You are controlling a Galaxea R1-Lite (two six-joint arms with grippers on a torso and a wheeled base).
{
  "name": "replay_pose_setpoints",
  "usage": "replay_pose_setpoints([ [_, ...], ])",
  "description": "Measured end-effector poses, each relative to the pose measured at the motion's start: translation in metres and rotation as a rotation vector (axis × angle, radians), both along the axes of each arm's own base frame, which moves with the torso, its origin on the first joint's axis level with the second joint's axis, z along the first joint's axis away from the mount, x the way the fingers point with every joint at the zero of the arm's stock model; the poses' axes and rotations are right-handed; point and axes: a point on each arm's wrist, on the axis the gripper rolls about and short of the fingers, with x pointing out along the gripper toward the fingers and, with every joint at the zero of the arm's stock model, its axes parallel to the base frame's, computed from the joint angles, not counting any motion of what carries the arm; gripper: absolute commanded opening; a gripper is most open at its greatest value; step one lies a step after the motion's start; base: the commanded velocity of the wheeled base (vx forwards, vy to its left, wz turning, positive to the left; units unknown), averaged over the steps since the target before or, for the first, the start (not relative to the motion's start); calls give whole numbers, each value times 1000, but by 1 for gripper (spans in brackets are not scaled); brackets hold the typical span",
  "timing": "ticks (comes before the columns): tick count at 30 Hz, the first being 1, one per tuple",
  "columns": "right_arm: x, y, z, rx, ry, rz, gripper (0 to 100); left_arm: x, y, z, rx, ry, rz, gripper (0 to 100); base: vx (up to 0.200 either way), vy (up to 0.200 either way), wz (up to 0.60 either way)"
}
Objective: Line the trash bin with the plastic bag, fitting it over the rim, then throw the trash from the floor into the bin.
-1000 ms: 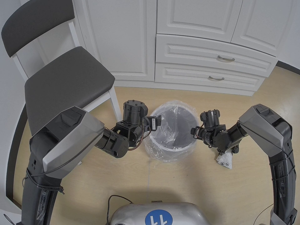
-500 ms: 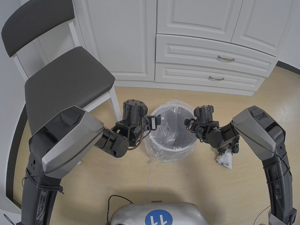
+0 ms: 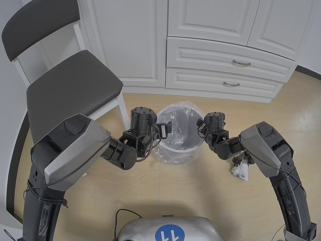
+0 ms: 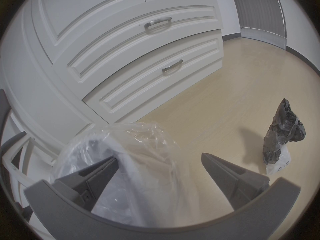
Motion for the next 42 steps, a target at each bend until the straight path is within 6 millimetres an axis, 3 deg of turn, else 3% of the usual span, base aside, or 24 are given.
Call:
replay_pose_setpoints([
  [8, -8, 0, -11, -22, 53, 17, 100, -4, 2, -3, 7, 13, 1, 100, 0, 0, 0],
  [17, -24, 1, 0, -45, 104, 69, 100, -8, 7, -2, 6, 11, 5, 100, 0, 0, 0],
  [23, -42, 4, 0, -119, 260, 104, 100, -12, 11, 0, 4, 8, 8, 100, 0, 0, 0],
  [28, -57, 13, 0, -165, 373, 146, 100, -16, 14, 2, 2, 4, 10, 100, 0, 0, 0],
  [42, -73, 47, 2, -132, 364, 207, 100, -20, 17, 2, -2, 0, 12, 100, 0, 0, 0],
])
